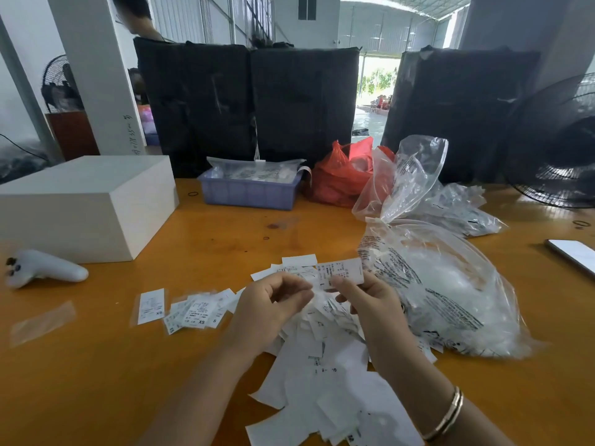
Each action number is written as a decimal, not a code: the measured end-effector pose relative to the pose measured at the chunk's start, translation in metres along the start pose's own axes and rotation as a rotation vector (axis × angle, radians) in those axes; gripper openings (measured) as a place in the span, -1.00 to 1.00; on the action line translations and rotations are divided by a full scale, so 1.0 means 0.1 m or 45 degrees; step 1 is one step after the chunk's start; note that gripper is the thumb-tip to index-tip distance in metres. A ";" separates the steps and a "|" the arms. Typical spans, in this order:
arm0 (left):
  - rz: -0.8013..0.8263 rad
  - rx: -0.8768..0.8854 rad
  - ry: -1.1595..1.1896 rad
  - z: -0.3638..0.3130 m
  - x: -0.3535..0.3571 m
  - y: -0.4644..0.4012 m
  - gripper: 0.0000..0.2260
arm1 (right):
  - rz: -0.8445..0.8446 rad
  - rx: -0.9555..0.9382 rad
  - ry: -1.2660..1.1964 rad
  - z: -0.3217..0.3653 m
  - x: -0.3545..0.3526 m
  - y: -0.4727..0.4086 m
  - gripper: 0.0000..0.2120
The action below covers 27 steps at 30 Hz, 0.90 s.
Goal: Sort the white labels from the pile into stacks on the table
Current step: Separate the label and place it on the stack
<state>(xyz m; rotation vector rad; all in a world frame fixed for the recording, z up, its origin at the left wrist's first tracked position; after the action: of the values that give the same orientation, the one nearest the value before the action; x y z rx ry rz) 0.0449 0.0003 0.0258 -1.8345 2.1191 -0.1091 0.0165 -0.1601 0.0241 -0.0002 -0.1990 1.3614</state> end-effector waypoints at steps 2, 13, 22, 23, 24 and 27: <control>-0.021 0.025 -0.031 -0.01 -0.01 0.00 -0.86 | -0.021 0.003 0.012 -0.01 -0.01 0.00 -0.94; -0.064 0.008 -0.050 0.00 -0.05 0.00 -0.89 | 0.110 0.104 0.176 -0.11 0.04 -0.01 -0.89; -0.076 -0.025 0.037 -0.03 -0.06 0.01 -0.93 | 0.122 0.115 0.164 -0.11 0.02 -0.02 -0.81; -0.069 -0.029 0.034 -0.02 -0.05 0.01 -0.93 | 0.125 0.120 0.171 -0.11 0.03 -0.02 -0.84; -0.057 -0.036 0.034 -0.02 -0.05 0.01 -0.93 | 0.125 0.126 0.176 -0.11 0.03 -0.02 -0.87; 0.020 -0.051 0.040 0.00 0.00 0.01 -0.94 | 0.139 0.094 0.208 -0.10 0.05 -0.03 -0.91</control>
<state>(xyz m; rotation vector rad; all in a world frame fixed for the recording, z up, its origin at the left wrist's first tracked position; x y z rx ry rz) 0.0440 0.0006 0.0251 -1.8499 2.1722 -0.0926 0.0221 -0.1552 0.0149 -0.0606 -0.0114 1.4693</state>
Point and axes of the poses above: each hand's wrist, its own y-axis away from the middle knuckle, its own x-axis out of the palm, z = x × y, the point moved 8 cm from there along -y, towards the middle knuckle
